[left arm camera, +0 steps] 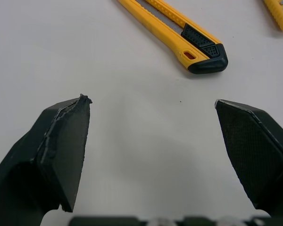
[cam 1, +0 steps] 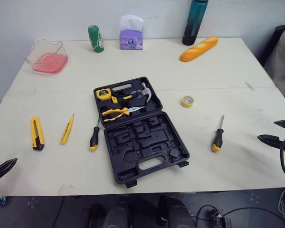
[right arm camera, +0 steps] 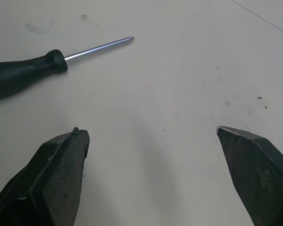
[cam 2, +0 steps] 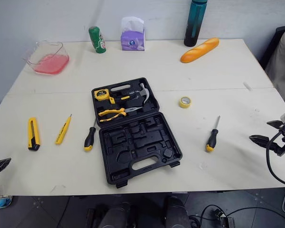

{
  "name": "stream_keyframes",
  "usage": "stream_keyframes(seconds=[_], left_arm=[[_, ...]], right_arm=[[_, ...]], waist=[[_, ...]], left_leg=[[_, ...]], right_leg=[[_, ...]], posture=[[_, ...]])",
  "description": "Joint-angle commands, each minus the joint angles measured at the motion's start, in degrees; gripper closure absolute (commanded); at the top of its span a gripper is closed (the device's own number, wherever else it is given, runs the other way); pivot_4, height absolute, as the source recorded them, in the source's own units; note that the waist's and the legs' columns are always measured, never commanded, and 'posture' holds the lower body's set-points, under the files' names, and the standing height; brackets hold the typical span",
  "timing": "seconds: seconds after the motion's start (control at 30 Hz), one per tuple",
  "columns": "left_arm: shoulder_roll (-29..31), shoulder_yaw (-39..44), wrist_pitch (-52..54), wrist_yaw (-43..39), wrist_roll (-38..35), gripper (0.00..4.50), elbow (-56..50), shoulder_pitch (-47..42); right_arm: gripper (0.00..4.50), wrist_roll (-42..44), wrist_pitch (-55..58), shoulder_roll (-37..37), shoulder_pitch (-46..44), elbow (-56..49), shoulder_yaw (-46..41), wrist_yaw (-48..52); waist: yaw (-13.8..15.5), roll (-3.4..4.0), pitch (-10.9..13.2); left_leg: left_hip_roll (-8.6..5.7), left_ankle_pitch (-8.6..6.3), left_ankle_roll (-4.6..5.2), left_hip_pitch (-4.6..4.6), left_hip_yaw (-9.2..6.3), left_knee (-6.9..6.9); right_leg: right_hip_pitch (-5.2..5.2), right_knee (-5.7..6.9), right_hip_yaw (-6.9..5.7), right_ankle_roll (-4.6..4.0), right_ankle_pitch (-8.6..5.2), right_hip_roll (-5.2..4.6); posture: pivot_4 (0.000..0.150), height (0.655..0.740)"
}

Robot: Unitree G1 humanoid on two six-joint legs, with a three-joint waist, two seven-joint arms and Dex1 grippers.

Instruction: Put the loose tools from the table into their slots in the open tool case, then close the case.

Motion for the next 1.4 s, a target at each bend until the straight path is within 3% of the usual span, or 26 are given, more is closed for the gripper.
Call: stream_keyframes(seconds=[0.03,0.6,0.83,0.93,1.0,1.07,1.2,1.3,1.4], left_arm=[[0.91,0.57,-0.42,0.15,0.08,0.04,0.61,-0.3],[-0.29,-3.33,7.74,2.02,-2.64,0.04,-9.22,-4.28],[-0.92,-12.16,12.97,3.52,-3.51,0.04,-21.95,-9.85],[-1.73,-18.92,17.71,7.16,-3.46,0.88,-27.45,-14.66],[-2.3,-22.57,19.51,8.5,-3.01,1.7,-28.87,-17.46],[-2.99,-26.63,20.6,9.29,-2.46,2.64,-29.37,-20.52],[-5.3,-35.33,23.7,11.62,-0.73,4.48,-29.0,-28.21],[-5.81,-38.01,24.71,11.42,-0.36,4.5,-28.21,-30.56],[-6.78,-40.41,25.64,11.93,0.07,4.5,-27.66,-32.38]], right_arm=[[0.0,0.67,0.88,0.21,0.41,-2.59,-2.67,-1.12],[0.0,1.88,4.97,4.01,-2.63,-11.72,-0.02,-6.6],[0.0,3.27,10.65,8.43,-10.73,-18.26,6.67,-9.71],[0.0,2.19,12.49,11.55,-16.84,-18.43,12.23,-11.46],[0.0,1.12,13.47,14.16,-21.25,-17.3,15.93,-12.57],[0.79,-0.51,13.52,16.86,-25.31,-15.32,19.56,-13.6],[2.79,-5.49,11.12,22.23,-32.07,-8.81,25.86,-15.5],[4.37,-8.04,9.22,24.77,-34.69,-4.88,28.79,-15.47],[4.45,-9.85,7.75,28.81,-37.08,-1.2,30.96,-16.54]], waist=[[0.0,0.0,0.0],[-0.02,-0.06,-0.04],[0.22,-0.1,-0.06],[0.15,-0.11,-0.06],[0.11,-0.11,-0.06],[-0.02,-0.11,-0.06],[0.03,-0.12,-0.05],[0.03,-0.13,-0.05],[0.02,-0.13,-0.05]], left_leg=[[0.0,0.0,0.0,0.0,0.0,0.0],[0.01,0.02,0.01,0.04,0.11,0.01],[0.0,0.04,0.0,0.06,0.12,0.04],[-0.03,0.09,0.05,0.02,0.13,0.12],[-0.06,0.13,0.08,0.03,0.15,0.14],[-0.06,0.16,0.07,0.02,0.17,0.15],[-0.06,0.21,0.06,0.0,0.25,0.16],[-0.06,0.22,0.07,-0.04,0.26,0.17],[-0.05,0.22,0.07,-0.06,0.27,0.18]], right_leg=[[0.0,0.0,0.0,0.0,0.0,0.0],[-0.02,0.12,0.09,0.01,0.01,0.07],[-0.02,0.35,0.16,0.04,0.02,0.06],[-0.02,0.42,0.15,0.06,0.04,0.06],[0.0,0.45,0.17,0.09,0.05,0.08],[-0.02,0.48,0.18,0.09,0.05,0.12],[-0.06,0.5,0.13,0.1,0.05,0.26],[-0.09,0.5,0.1,0.11,0.06,0.38],[-0.11,0.47,0.08,0.12,0.07,0.64]], posture=[[0.15,0.74],[0.15,0.74],[0.15,0.74],[0.15,0.74],[0.15,0.74],[0.15,0.74],[0.15,0.74],[0.15,0.74],[0.15,0.74]])
